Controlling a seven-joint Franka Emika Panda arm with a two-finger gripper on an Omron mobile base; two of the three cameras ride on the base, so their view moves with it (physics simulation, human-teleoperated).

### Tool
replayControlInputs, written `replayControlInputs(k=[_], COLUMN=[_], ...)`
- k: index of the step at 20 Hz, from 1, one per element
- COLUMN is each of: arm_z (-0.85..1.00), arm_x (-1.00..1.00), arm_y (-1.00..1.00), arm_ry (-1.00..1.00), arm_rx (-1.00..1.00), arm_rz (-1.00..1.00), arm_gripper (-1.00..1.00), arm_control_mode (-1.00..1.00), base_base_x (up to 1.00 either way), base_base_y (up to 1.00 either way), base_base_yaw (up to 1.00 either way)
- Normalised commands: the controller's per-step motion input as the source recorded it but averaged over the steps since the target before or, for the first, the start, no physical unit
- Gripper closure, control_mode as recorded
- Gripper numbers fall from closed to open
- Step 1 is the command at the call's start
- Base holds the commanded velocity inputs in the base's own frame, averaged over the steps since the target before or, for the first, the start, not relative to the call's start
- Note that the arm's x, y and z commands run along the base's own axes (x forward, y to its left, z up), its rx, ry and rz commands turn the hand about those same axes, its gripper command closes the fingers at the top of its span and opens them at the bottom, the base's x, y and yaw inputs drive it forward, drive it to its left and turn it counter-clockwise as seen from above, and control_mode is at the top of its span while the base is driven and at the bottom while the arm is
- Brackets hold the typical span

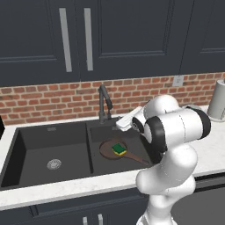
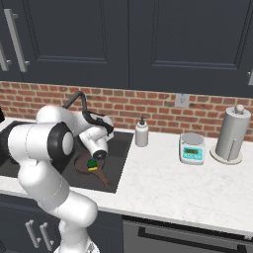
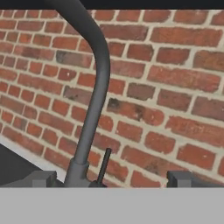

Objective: Pick the pan and sponge and place them into the sink. Then turn on the water.

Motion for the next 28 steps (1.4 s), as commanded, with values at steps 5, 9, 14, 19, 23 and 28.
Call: replayControlInputs(k=[5,9,14,19,23,28], arm_z=[0.00,0.00,0.00,0.00,0.00,-0.07], arm_x=[0.27,0.18,0.10,0.11,0.11,0.11], arm_y=[0.08,0.15,0.20,0.10,0.01,-0.01], arm_ry=[0.05,0.11,0.16,0.08,0.00,0.00], arm_rx=[0.01,0.02,0.03,0.06,0.07,0.09], arm_rz=[0.00,0.00,0.00,0.00,-0.01,-0.01], arm_gripper=[-1.00,-1.00,-1.00,-1.00,-1.00,-1.00], arm_control_mode=[-1.00,-1.00,-1.00,-1.00,-1.00,-1.00], base_base_x=[0.00,0.00,0.00,0.00,0.00,0.00], base_base_y=[0.00,0.00,0.00,0.00,0.00,0.00], base_base_yaw=[0.00,0.00,0.00,0.00,0.00,0.00])
